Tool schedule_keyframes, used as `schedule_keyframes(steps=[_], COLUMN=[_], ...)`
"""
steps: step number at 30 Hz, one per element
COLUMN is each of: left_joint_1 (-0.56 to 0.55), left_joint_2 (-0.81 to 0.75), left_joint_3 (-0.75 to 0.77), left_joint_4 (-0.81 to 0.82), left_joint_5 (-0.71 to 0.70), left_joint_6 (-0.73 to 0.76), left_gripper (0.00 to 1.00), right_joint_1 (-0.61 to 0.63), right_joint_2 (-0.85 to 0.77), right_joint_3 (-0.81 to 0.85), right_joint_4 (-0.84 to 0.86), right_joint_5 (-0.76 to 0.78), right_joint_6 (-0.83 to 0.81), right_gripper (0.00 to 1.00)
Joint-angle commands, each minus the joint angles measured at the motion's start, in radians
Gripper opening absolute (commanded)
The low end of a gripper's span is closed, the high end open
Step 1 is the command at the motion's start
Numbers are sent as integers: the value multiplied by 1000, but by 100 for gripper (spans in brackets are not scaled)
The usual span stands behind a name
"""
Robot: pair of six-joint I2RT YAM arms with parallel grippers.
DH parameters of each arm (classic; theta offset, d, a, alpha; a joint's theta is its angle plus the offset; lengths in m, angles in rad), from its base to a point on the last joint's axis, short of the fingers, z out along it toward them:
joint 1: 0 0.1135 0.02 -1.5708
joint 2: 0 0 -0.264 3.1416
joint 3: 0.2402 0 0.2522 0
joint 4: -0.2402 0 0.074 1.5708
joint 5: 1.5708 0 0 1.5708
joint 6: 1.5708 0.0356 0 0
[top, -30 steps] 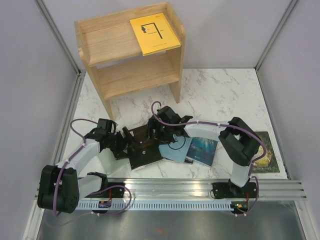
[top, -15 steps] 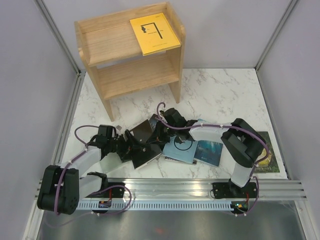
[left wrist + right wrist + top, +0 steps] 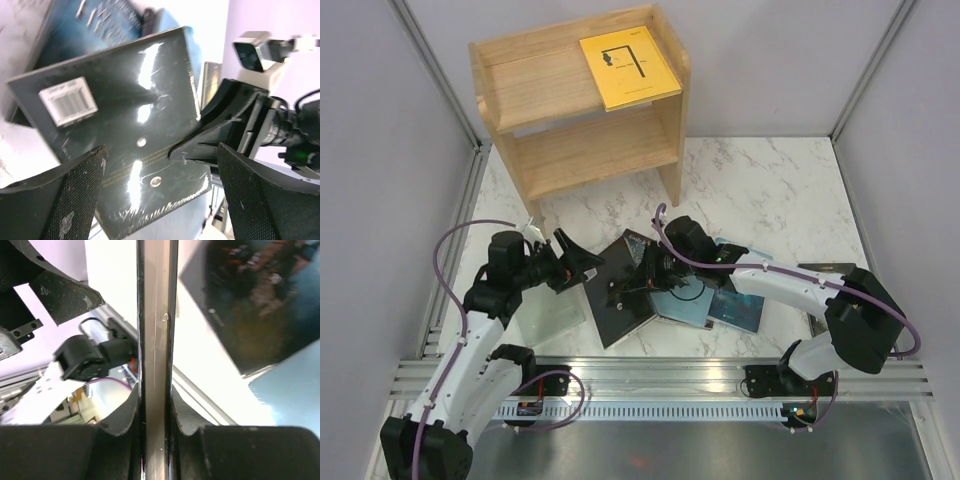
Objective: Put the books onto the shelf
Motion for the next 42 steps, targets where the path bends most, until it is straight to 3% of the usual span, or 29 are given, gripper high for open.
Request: schedule_keyframes(steps=[1,12,15,23,25,29,31,34,36,37,39,40,42], left_joint_1=[7,13,13,13,13,13,13,13,13,13,13,13,13], left_joint_2=[-40,-72,-100,-181,-198,-211,-203,-186,-177,-175,-166,-160,-143], left_joint_3=[49,273,277,245,245,250,244,234,253,263,305,323,371], left_joint_4=[-3,-308,-278,-17,32,92,141,179,183,184,177,169,158], left_joint_5=[-21,-225,-193,-75,-70,-44,-15,14,-3,-13,-53,-70,-121], left_joint_6=[12,194,181,4,-46,-96,-114,-146,-163,-166,-175,-178,-195], left_gripper=[92,93,95,95,87,41,36,7,2,2,2,2,2], right_joint_1=[-6,-92,-93,-100,-100,-100,-100,-100,-100,-100,-98,-100,-100], right_joint_2=[-77,-167,-173,-163,-147,-132,-114,-83,-69,-68,-75,-80,-98], right_joint_3=[115,217,203,42,23,28,39,59,78,86,106,111,124], right_joint_4=[72,84,177,716,802,839,889,952,957,942,920,897,851], right_joint_5=[-68,-131,-183,-307,-312,-313,-316,-329,-332,-330,-326,-316,-306], right_joint_6=[23,88,115,454,491,509,538,583,589,588,580,572,560], right_gripper=[0,0,0,0,0,0,0,0,0,5,27,54,77])
